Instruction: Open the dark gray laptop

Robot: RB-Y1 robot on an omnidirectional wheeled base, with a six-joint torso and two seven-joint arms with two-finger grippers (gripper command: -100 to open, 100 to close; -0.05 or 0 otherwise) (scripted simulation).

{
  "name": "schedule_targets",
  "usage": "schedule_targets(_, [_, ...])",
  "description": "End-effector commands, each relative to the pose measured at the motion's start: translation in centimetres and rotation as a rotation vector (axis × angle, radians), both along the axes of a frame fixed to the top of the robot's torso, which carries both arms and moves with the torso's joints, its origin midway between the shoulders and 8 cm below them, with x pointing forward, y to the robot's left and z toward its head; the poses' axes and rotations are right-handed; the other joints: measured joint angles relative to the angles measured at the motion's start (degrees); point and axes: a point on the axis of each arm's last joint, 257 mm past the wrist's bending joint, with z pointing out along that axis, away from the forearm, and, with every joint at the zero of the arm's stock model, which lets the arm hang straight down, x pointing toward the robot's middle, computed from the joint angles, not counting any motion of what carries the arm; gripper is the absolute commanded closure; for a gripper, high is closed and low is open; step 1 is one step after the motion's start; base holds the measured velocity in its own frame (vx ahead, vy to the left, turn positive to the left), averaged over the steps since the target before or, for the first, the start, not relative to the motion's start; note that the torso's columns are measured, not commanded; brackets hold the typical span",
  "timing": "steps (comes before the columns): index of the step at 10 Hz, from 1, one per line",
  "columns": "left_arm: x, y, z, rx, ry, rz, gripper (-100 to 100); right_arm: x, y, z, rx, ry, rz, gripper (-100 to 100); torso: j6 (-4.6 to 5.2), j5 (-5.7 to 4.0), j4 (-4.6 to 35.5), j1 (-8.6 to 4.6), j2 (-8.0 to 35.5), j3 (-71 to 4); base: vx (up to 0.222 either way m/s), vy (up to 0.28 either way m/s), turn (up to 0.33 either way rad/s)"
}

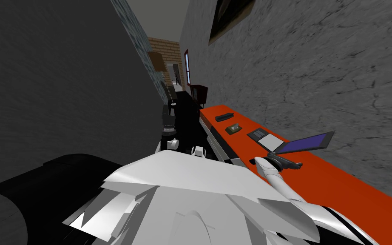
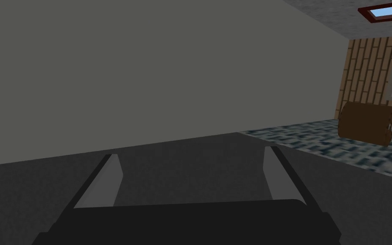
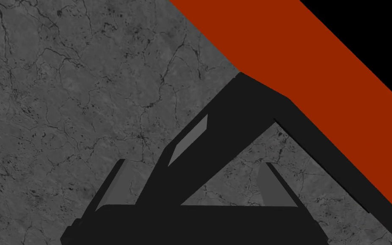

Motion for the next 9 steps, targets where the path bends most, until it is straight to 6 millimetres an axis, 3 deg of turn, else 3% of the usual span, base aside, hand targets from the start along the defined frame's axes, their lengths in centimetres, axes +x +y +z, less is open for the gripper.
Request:
schedule_targets(1, [0.0, 0.0, 0.0, 0.0, 0.0, 0.0, 0, -1.1, -0.7, 1.9, -0.085, 0.029, -0.033, -100, 0.01, 0.01, 0.0, 0.02, -0.01, -0.01, -0.012, -0.007, 0.1])
schedule_targets(4, [0.0, 0.0, 0.0, 0.0, 0.0, 0.0, 0, -1.8, -1.3, 3.3, -0.152, 0.051, -0.055, -100, -0.03, -0.01, 0.01, -0.05, 0.02, 0.01, -0.015, -0.018, 0.108])
schedule_targets(8, [0.0, 0.0, 0.0, 0.0, 0.0, 0.0, 0, -3.2, -2.3, 6.8, -0.318, 0.103, -0.099, -100, 0.04, -0.01, 0.0, -0.04, 0.01, 0.0, -0.019, -0.021, 0.112])
schedule_targets(9, [0.0, 0.0, 0.0, 0.0, 0.0, 0.0, 0, -3.2, -2.3, 6.8, -0.318, 0.103, -0.099, -100, -0.01, 0.0, 0.0, -0.02, 0.02, 0.01, -0.017, -0.015, 0.047])
